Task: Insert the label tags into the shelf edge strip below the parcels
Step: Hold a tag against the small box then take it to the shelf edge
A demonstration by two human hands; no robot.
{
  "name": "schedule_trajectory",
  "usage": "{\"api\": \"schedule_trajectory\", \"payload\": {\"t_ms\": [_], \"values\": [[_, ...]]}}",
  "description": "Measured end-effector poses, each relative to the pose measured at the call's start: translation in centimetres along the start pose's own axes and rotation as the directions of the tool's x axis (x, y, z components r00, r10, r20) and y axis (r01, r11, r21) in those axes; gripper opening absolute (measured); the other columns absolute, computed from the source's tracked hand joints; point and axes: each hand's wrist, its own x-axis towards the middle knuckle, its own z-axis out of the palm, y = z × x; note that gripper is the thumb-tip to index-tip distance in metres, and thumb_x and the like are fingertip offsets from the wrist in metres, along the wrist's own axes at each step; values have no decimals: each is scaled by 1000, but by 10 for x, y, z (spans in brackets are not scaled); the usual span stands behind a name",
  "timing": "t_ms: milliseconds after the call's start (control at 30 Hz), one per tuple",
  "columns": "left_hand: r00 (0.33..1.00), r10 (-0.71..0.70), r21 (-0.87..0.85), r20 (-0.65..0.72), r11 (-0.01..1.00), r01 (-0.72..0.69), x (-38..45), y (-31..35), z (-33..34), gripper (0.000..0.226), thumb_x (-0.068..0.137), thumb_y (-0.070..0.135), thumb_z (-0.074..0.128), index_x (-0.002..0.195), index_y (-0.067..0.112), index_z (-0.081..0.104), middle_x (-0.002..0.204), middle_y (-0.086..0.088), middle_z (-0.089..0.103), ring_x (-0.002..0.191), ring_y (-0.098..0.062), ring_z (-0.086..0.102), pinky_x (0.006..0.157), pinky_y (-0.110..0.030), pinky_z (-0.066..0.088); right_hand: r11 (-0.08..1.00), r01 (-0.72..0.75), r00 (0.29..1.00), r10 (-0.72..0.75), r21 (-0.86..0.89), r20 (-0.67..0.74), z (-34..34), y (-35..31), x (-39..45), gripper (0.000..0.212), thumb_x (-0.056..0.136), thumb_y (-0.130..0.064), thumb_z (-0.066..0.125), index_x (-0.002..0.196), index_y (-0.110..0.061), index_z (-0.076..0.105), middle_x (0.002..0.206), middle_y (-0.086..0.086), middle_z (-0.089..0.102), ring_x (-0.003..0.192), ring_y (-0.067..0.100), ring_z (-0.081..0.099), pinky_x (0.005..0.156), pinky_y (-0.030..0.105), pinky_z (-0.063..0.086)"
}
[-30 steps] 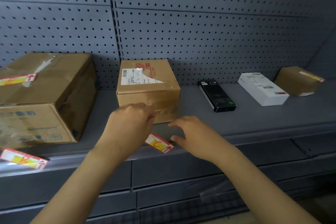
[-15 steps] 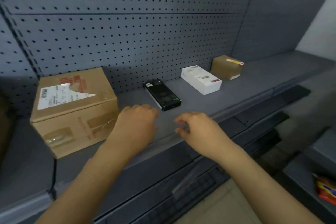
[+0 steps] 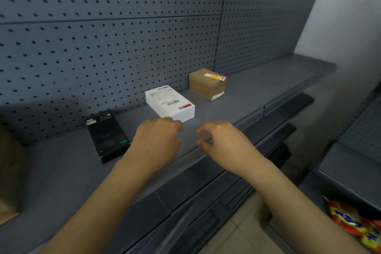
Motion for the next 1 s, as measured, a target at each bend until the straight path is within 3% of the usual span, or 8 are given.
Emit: {"api": "schedule_trajectory", "payload": {"t_ms": [200, 533, 800, 1000], "values": [[999, -55, -8, -2, 998, 54, 60, 14, 6, 31, 89, 31, 55, 120, 27, 54, 121, 2, 62, 109, -24, 58, 82, -35, 49, 999, 25, 1000, -25, 20, 0, -14, 47, 46, 29, 92, -30, 55, 119, -21, 59, 118, 5, 62, 105, 24, 58, 86, 40, 52], [1000, -27, -14, -13, 1000, 27, 175, -3, 21, 26, 91, 31, 54, 114, 21, 56, 113, -1, 62, 101, -23, 59, 83, -37, 50, 998, 19, 998, -15, 58, -63, -17, 104, 146, 27, 91, -29, 58, 116, -22, 63, 117, -1, 65, 106, 18, 59, 87, 38, 52], [999, -32, -10, 2, 999, 32, 252, -8, 32, 22, 91, 31, 54, 110, 22, 57, 112, -1, 63, 98, -24, 61, 79, -37, 50, 996, -54, 995, 60, 74, -82, -17, 145, 216, 20, 88, -25, 59, 106, -21, 67, 106, 1, 66, 95, 21, 62, 80, 37, 53], [998, -65, -10, -9, 998, 65, 296, -10, 45, 19, 91, 31, 53, 108, 24, 57, 110, 0, 62, 95, -23, 61, 73, -33, 47, 998, -23, 997, 28, 59, -74, -12, 173, 263, 21, 90, -20, 56, 107, -16, 66, 107, 5, 61, 102, 24, 53, 76, 32, 48]]}}
